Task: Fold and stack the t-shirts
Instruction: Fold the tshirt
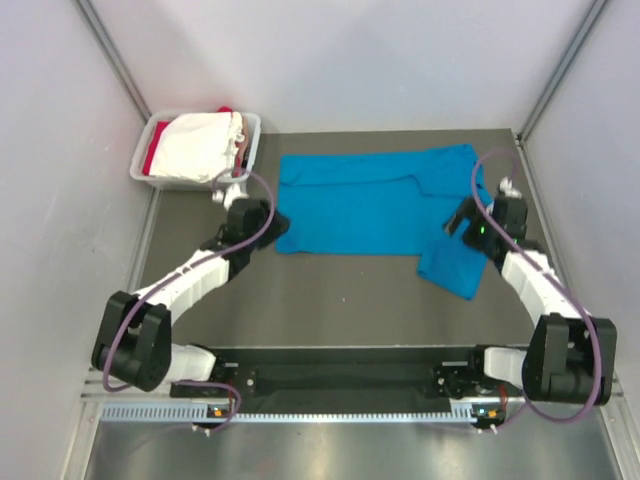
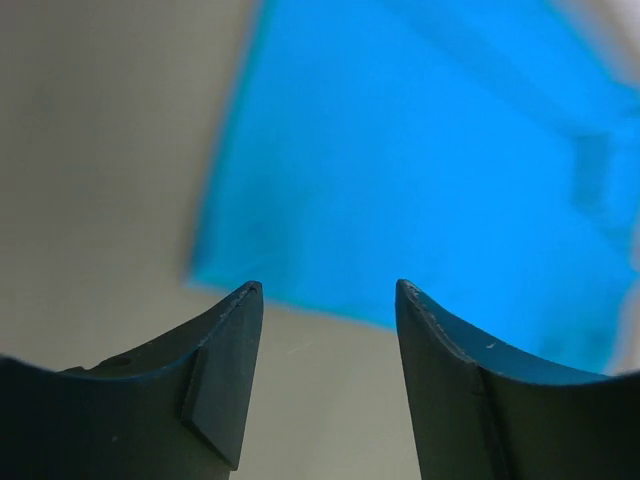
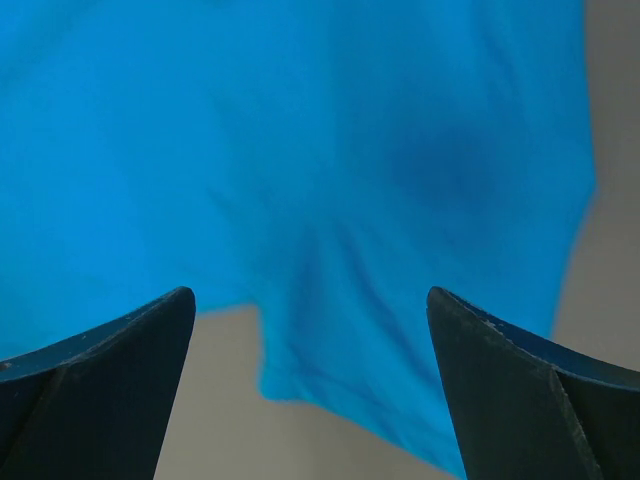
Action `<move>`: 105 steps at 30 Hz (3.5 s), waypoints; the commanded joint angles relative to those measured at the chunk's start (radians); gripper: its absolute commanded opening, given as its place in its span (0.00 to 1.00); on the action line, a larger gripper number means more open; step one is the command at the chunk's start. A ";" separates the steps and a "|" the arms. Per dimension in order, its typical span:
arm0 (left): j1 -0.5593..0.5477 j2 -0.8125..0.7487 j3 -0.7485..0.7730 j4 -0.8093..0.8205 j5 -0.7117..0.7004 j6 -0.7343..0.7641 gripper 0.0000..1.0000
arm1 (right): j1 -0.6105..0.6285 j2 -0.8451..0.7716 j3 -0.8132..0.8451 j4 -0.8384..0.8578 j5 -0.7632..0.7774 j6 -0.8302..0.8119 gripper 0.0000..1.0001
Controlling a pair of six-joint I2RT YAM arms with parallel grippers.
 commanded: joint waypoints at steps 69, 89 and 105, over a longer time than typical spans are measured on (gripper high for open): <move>-0.024 0.158 -0.077 -0.075 -0.222 -0.245 0.00 | -0.192 -0.135 -0.329 -0.225 0.071 0.148 0.63; -0.024 0.154 -0.078 -0.066 -0.212 -0.245 0.00 | -0.190 -0.167 -0.274 -0.444 0.172 0.188 0.60; -0.024 0.158 -0.078 -0.066 -0.217 -0.246 0.00 | -0.187 -0.141 -0.331 -0.352 0.120 0.186 0.43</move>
